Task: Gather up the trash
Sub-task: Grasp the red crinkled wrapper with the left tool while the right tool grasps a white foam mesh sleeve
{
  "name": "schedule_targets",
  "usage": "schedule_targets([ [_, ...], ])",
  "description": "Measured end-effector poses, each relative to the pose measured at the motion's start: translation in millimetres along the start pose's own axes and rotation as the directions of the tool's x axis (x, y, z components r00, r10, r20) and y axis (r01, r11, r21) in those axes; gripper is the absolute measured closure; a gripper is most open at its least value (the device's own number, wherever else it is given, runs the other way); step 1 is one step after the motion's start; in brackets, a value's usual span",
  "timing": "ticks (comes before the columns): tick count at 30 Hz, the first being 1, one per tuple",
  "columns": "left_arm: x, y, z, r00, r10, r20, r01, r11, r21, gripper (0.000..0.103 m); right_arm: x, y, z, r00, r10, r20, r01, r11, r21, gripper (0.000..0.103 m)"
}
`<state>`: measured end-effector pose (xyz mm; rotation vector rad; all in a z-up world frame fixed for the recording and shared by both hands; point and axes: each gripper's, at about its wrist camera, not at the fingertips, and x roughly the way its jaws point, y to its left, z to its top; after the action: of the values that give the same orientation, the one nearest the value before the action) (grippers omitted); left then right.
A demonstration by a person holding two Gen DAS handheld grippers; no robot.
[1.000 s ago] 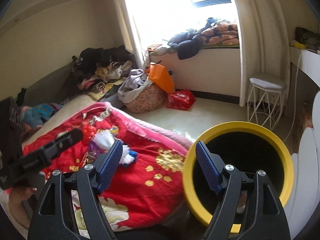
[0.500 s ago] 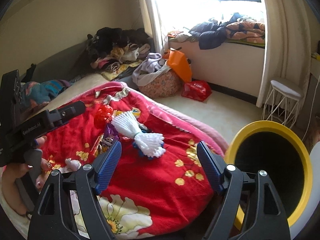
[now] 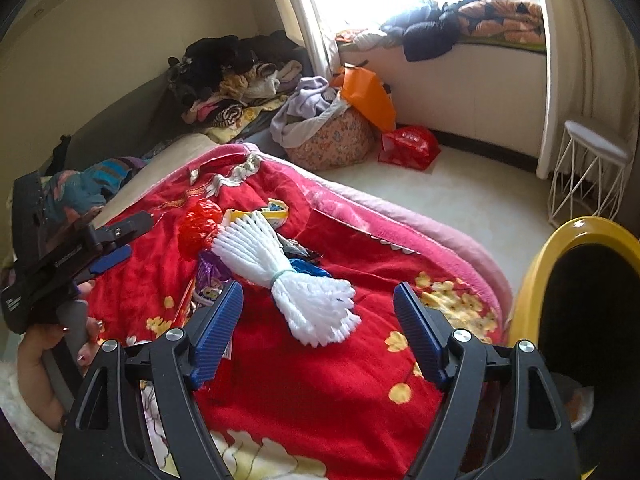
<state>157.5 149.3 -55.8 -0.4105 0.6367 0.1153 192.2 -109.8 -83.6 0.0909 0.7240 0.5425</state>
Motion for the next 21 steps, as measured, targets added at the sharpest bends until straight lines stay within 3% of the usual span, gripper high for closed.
schedule_targets([
  [9,47.4,10.8,6.7,0.997,-0.016,-0.079,0.011,0.998,-0.059,0.012,19.3,-0.2,2.8,0.998,0.039,-0.051,-0.038,0.999,0.021,0.029],
  [11,50.6,9.9,6.1,0.996,-0.029,-0.088,0.023,0.997,-0.068,0.021,21.3,2.8,0.2,0.996,0.062,-0.068,-0.061,0.998,0.012,0.043],
  [12,51.5,9.7,5.6,0.995,-0.032,-0.09,0.026,0.997,-0.066,0.031,23.6,4.7,-0.4,0.995,0.065,-0.075,-0.065,0.998,0.008,0.048],
  [13,52.0,8.3,5.0,0.995,-0.035,-0.09,0.029,0.998,-0.06,0.042,24.1,6.6,-2.5,0.994,0.07,-0.085,-0.07,0.998,-0.001,0.059],
  [14,52.8,7.1,4.3,0.995,-0.036,-0.092,0.031,0.998,-0.057,0.047,24.2,7.1,-3.5,0.993,0.076,-0.089,-0.076,0.997,-0.003,0.07],
  [16,53.0,4.7,3.1,0.994,-0.041,-0.1,0.037,0.998,-0.049,0.066,21.5,8.7,-7.4,0.992,0.087,-0.091,-0.088,0.996,-0.007,0.081],
  [18,51.1,3.2,1.0,0.994,-0.042,-0.1,0.038,0.998,-0.039,0.079,17.2,11.1,-12.1,0.992,0.094,-0.089,-0.095,0.995,-0.012,0.083],
  [21,43.0,0.0,-1.0,0.995,-0.053,-0.079,0.051,0.998,-0.025,0.087,7.7,16.4,-19.9,0.991,0.103,-0.09,-0.106,0.994,-0.031,0.084],
])
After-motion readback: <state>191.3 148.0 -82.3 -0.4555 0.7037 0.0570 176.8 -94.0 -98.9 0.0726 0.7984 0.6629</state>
